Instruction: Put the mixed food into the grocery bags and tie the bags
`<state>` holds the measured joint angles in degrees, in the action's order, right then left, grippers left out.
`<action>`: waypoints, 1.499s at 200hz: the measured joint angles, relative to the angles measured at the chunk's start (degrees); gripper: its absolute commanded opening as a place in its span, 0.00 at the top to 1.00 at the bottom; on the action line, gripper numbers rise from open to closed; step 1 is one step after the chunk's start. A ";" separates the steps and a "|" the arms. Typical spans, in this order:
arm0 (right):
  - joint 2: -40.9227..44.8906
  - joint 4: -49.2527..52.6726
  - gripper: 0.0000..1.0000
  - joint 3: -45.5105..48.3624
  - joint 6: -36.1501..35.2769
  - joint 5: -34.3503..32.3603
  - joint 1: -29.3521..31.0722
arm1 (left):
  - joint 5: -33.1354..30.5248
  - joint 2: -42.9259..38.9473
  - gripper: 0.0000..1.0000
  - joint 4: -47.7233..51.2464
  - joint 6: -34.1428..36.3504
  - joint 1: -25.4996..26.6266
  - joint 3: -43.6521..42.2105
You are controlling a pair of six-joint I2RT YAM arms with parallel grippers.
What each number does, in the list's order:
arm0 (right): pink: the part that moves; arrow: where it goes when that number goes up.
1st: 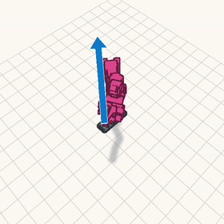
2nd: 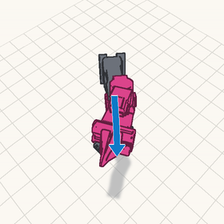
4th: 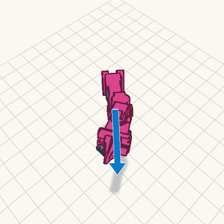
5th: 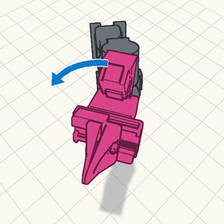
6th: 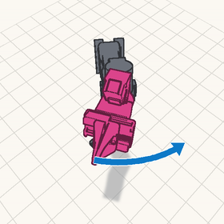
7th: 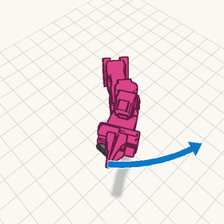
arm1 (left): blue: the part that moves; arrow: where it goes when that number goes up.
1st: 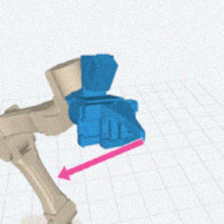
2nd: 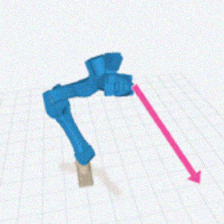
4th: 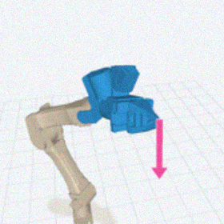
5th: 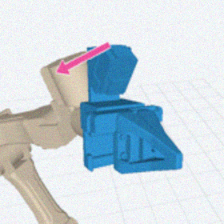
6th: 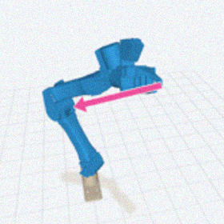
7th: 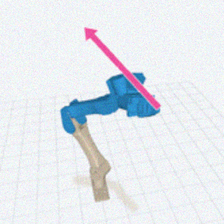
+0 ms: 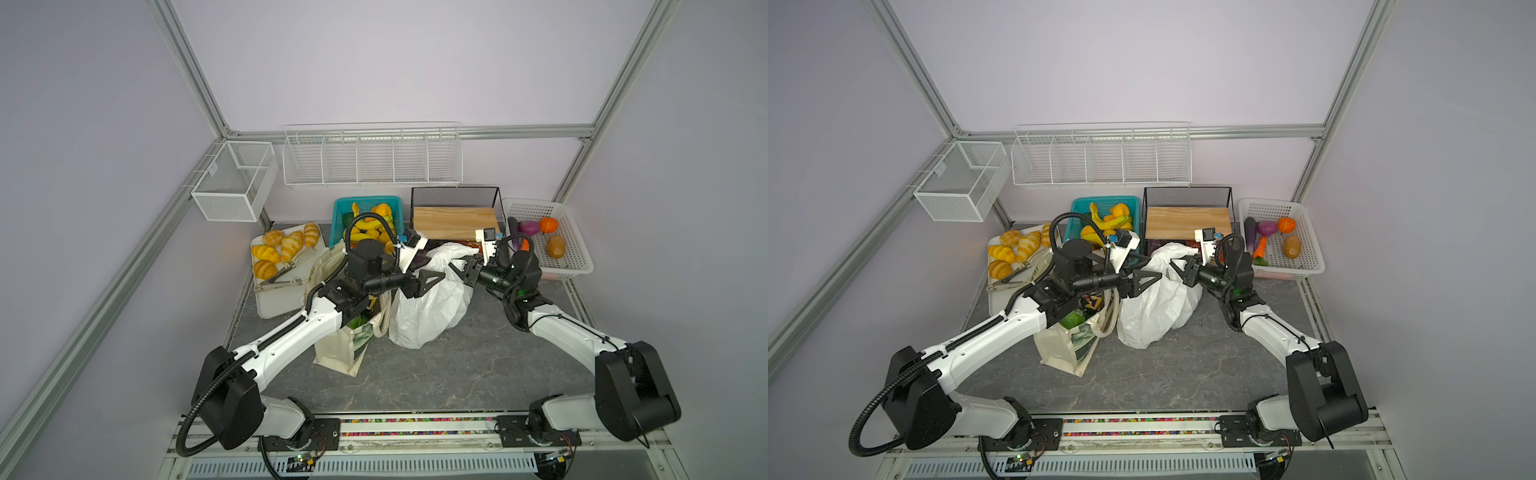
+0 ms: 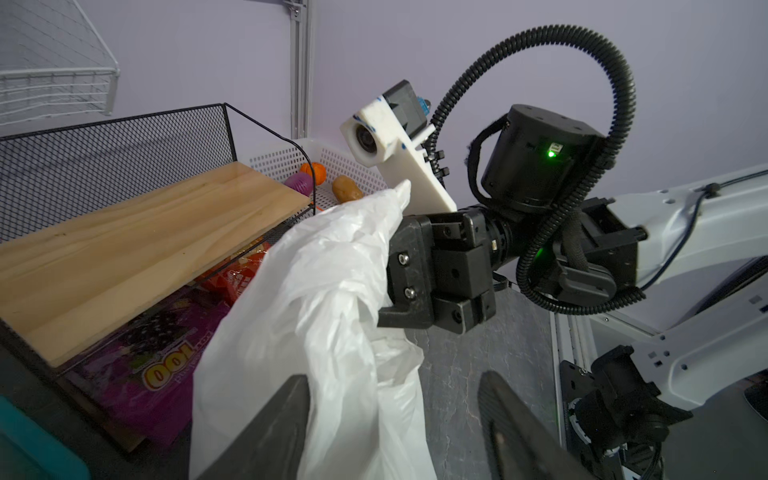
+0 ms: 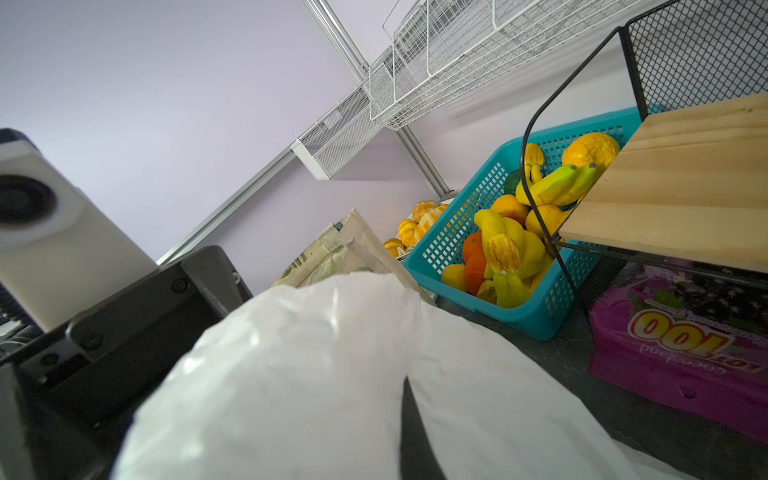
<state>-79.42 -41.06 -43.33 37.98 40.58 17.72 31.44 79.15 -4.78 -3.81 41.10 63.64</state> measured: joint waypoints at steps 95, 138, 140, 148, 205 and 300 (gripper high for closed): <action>0.00 -1.05 0.94 0.02 1.38 -0.63 0.52 | -3.43 0.68 0.90 3.23 1.46 -0.96 -1.92; 0.00 -3.02 0.94 0.28 3.72 -1.53 1.18 | -2.67 4.07 0.93 -1.49 -0.98 2.16 -2.86; 0.00 -3.06 0.94 0.28 3.87 -1.53 1.18 | -2.67 4.28 0.93 -1.73 -1.11 2.43 -2.86; 0.00 -3.32 0.94 0.28 4.11 -1.51 1.18 | -2.64 5.18 0.93 -2.45 -1.36 3.32 -2.82; 0.00 -3.85 0.94 1.03 5.38 1.92 0.15 | -1.66 10.82 0.83 -8.96 -4.94 5.79 -2.78; 0.02 -6.47 0.94 2.58 6.19 8.46 -1.79 | -1.38 10.47 0.49 -11.17 -2.99 5.90 -4.81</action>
<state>-79.40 -47.53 -40.75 44.16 49.04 15.92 30.06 89.62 -15.94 -6.81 47.00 58.83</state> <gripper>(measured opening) 0.065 0.486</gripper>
